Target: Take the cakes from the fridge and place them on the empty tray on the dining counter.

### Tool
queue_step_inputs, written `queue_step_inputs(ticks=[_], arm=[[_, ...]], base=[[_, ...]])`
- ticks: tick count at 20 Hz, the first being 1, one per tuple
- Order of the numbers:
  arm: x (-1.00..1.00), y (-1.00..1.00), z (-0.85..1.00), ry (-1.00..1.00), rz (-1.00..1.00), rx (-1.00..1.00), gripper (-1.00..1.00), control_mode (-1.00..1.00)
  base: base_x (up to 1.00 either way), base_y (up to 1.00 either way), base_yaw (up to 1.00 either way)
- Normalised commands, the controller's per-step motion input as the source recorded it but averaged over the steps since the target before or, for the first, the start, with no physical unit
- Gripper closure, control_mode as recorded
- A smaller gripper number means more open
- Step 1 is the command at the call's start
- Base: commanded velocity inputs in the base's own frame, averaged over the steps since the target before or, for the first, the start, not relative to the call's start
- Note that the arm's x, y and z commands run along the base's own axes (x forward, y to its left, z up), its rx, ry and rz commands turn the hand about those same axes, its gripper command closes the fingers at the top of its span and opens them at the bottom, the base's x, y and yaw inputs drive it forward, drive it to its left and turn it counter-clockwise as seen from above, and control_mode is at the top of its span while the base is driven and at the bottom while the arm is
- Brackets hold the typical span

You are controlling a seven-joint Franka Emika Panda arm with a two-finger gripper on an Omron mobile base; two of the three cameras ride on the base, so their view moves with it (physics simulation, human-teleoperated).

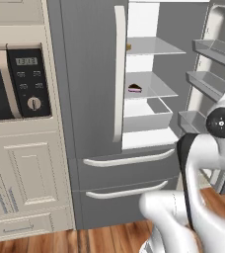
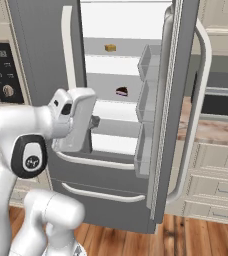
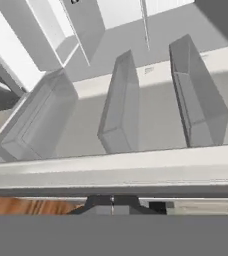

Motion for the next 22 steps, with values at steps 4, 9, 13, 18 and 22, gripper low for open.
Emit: queue_step_inputs(ticks=[4, 9, 13, 18, 22], arm=[[0.00, 0.05, 0.00, 0.11, 0.15, 0.33, 1.00, -1.00], [0.02, 0.20, -0.32, 0.25, 0.28, 0.05, 1.00, -1.00], [0.01, 0.31, -0.37, 0.18, 0.27, 0.06, 1.00, -1.00], [-0.04, 0.28, -0.39, 0.00, 0.20, 0.14, 1.00, -1.00], [0.00, 0.36, -0.09, 0.07, 0.34, -0.02, 1.00, -1.00]], base=[[0.00, 0.00, 0.00], [0.00, 0.00, 0.00], [0.00, 0.00, 0.00], [0.00, 0.00, 0.00], [0.00, 0.00, 0.00]])
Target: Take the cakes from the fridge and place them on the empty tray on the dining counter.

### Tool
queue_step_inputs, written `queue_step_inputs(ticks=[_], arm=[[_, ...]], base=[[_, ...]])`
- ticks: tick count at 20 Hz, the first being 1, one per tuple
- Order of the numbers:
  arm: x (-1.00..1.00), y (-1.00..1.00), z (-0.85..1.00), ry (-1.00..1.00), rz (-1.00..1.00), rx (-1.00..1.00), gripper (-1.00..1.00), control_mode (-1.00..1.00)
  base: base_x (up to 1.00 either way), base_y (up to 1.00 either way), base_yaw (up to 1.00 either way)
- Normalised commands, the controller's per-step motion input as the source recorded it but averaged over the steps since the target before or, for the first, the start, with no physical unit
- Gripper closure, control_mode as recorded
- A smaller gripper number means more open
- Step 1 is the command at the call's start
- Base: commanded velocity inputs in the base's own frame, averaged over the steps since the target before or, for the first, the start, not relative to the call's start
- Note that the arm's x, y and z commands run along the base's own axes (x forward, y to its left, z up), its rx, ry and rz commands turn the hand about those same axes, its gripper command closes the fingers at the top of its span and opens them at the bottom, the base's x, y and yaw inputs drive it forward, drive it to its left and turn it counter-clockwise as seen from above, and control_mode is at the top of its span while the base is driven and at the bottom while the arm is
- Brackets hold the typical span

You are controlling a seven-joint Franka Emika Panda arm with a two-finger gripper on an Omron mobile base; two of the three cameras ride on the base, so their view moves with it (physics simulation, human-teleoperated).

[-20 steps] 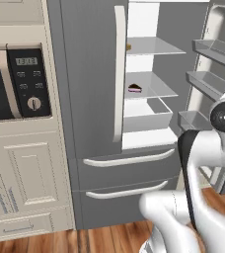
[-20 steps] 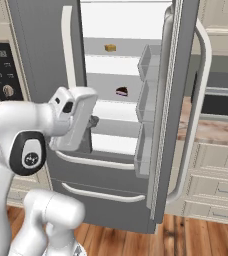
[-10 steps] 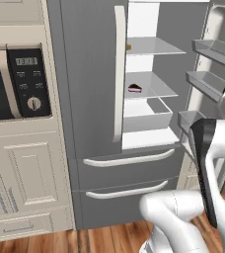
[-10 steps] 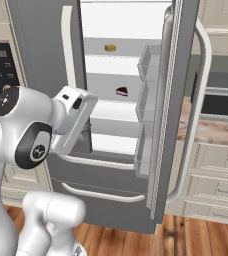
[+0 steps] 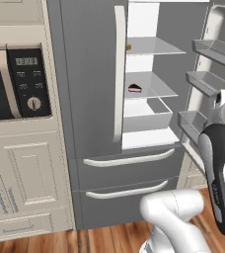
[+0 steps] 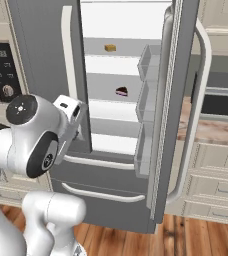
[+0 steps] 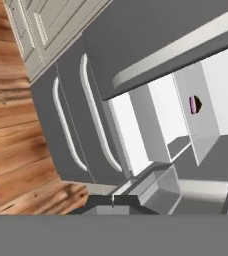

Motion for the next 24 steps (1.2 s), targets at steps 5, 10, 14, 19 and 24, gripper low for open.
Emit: queue_step_inputs(ticks=[5, 10, 14, 19, 24], arm=[[-0.03, 0.21, 0.00, -0.19, -0.11, 0.14, 1.00, -1.00], [-0.06, 0.18, 0.00, -0.24, -0.26, 0.14, 1.00, -1.00], [-0.06, 0.19, -0.01, -0.20, -0.44, 0.20, 1.00, -1.00], [0.00, 0.01, -0.01, -0.06, -0.45, 0.28, 1.00, -1.00], [0.00, 0.00, -0.16, -0.07, -0.39, 0.36, 1.00, -1.00]], base=[[0.00, 0.00, 0.00], [0.00, 0.00, 0.00], [0.00, 0.00, 0.00], [0.00, 0.00, 0.00], [0.00, 0.00, 0.00]])
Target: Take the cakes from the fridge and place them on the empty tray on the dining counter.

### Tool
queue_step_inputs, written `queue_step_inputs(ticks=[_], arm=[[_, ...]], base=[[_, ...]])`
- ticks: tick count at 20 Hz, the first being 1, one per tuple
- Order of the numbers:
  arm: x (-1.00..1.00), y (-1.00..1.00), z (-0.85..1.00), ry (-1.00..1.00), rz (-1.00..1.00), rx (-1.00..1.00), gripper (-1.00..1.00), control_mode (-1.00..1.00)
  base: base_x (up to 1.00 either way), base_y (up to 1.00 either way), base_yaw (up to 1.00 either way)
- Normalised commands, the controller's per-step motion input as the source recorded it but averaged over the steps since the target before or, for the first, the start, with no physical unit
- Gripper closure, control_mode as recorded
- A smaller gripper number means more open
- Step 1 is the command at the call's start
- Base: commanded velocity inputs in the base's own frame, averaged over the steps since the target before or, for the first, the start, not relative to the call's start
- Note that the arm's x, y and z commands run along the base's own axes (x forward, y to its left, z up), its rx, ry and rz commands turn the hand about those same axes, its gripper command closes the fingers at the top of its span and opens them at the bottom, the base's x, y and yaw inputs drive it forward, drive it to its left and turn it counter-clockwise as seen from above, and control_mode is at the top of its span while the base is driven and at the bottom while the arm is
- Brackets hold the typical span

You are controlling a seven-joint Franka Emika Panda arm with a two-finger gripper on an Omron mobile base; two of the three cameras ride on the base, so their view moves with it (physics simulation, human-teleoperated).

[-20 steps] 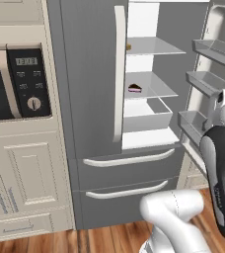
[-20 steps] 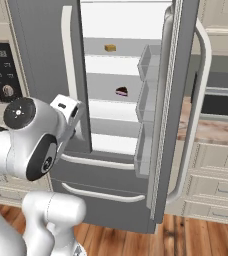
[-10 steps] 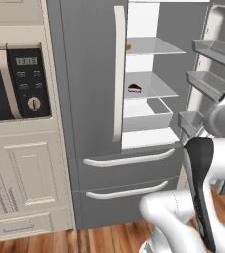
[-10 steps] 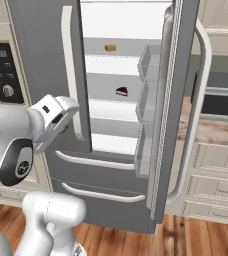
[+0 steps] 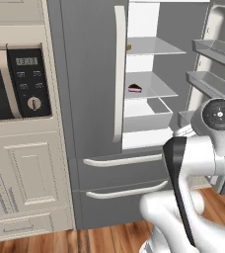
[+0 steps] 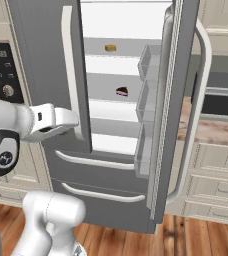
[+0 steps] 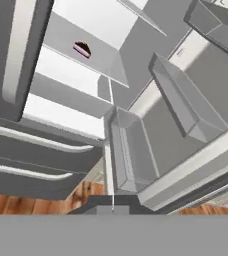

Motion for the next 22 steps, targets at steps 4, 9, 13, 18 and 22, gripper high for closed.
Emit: queue_step_inputs(ticks=[4, 9, 13, 18, 22], arm=[[0.00, 0.00, -0.19, -0.03, -0.24, 0.41, 1.00, -1.00], [0.00, 0.00, -0.18, -0.06, -0.09, 0.42, 1.00, -1.00], [0.00, 0.00, -0.29, -0.20, -0.03, 0.37, 1.00, -1.00], [0.00, 0.04, -0.41, -0.05, 0.00, 0.21, 1.00, -1.00], [0.00, 0.16, -0.53, 0.00, 0.00, 0.08, 1.00, -1.00]], base=[[0.00, 0.00, 0.00], [0.00, 0.00, 0.00], [0.00, 0.00, 0.00], [0.00, 0.00, 0.00], [0.00, 0.00, 0.00]])
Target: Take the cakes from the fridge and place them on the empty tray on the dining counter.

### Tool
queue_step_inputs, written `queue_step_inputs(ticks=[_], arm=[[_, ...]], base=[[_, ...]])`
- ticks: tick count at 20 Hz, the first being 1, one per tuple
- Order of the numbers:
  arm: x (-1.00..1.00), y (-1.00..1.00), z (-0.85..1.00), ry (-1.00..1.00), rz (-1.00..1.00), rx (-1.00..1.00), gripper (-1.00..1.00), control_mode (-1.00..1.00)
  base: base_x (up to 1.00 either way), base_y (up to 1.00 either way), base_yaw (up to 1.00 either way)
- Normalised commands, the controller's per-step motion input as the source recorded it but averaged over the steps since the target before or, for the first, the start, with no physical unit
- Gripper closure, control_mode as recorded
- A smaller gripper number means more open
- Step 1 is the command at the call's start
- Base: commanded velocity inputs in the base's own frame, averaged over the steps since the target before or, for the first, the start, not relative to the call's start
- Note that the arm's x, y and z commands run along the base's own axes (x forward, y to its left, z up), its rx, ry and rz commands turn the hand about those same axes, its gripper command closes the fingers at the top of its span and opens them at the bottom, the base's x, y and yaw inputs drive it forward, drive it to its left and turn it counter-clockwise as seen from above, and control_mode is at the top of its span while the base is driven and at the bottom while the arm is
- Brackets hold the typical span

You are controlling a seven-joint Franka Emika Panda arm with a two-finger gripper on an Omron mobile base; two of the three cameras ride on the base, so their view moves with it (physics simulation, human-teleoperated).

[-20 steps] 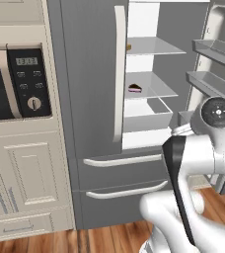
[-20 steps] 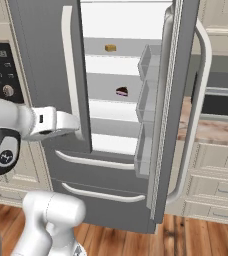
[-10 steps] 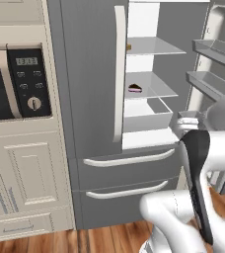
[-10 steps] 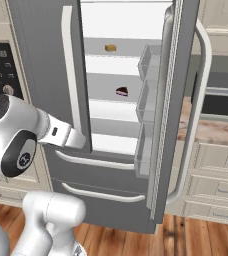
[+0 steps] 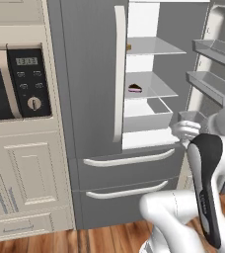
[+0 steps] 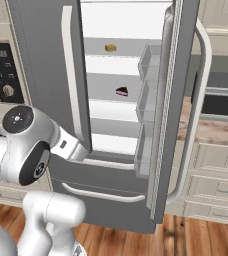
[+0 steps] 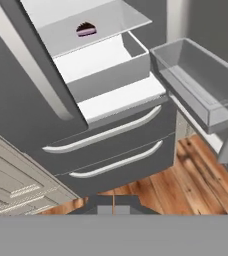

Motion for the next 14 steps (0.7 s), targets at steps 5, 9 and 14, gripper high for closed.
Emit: queue_step_inputs(ticks=[5, 9, 14], arm=[[0.00, 0.26, -0.24, 0.00, 0.00, 0.01, 1.00, -1.00], [0.00, 0.10, -0.20, 0.00, 0.00, 0.00, 1.00, -1.00], [0.00, 0.00, -0.23, 0.00, 0.00, 0.00, 1.00, -1.00]], base=[[0.00, 0.00, 0.00], [0.00, 0.00, 0.00], [0.00, 0.00, 0.00]])
